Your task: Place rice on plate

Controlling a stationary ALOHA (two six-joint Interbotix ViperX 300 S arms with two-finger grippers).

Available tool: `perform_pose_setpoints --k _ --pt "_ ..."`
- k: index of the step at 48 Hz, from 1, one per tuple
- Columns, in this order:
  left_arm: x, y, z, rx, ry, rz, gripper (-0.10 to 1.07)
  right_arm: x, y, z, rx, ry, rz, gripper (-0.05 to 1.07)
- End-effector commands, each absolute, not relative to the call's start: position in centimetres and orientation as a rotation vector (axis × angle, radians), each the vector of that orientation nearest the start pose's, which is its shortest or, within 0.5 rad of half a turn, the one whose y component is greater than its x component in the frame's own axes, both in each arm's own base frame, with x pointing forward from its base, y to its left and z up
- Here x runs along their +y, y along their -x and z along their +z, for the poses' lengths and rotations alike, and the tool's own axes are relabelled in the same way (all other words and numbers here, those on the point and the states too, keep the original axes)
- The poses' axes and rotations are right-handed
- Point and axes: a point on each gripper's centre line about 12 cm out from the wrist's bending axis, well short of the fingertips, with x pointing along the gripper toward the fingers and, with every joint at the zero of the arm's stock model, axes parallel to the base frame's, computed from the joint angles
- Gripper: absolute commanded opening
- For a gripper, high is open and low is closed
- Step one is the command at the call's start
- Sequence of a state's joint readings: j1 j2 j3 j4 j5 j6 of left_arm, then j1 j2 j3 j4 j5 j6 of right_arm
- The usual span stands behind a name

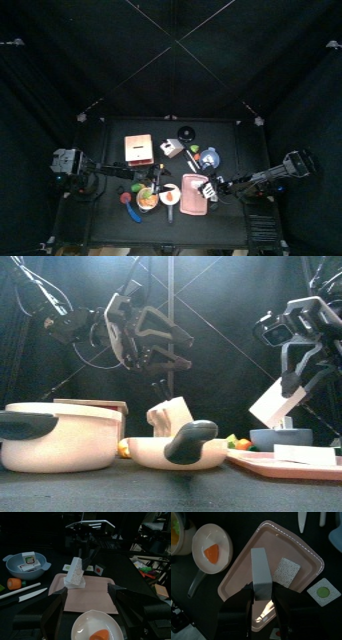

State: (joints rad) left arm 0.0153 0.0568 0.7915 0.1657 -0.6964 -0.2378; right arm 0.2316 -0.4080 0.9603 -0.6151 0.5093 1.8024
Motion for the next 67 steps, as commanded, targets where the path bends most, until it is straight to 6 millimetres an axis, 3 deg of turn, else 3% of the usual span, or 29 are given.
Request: perform_pose_setpoints --k 1,9,17,24,33,46,57,67 --pt "-0.4 -39.2 19.0 0.127 0.122 -0.076 0.98 2.2 -25.9 19.3 0.71 -0.934 -0.603 0.53" --pt "-0.5 -39.0 19.0 0.13 0.124 -0.075 0.98 1.0 -25.6 21.0 0.636 -0.959 -0.636 0.53" --pt "-0.5 -38.8 18.7 0.138 0.125 -0.073 0.98 -0.2 -25.2 23.3 0.454 -1.034 -0.652 0.53" --pt "-0.5 -38.8 18.7 0.139 0.125 -0.073 0.98 -0.6 -24.3 22.5 0.354 -1.097 -0.731 0.53" --pt "-0.5 -38.6 18.5 0.145 0.126 -0.072 0.98 1.0 -23.4 21.5 0.277 -1.137 -0.814 0.53" --pt "-0.4 -38.6 18.5 0.145 0.132 -0.068 0.98 5.6 -22.7 19.9 0.164 -1.175 -0.969 0.53" --pt "-0.3 -38.6 18.2 0.151 0.144 -0.055 0.98 9.3 -24.2 16.1 0.073 -1.288 -1.097 0.53" --pt "-0.3 -38.6 18.1 0.156 0.143 -0.056 0.98 10.8 -26.0 14.5 0.008 -1.336 -1.119 0.53"
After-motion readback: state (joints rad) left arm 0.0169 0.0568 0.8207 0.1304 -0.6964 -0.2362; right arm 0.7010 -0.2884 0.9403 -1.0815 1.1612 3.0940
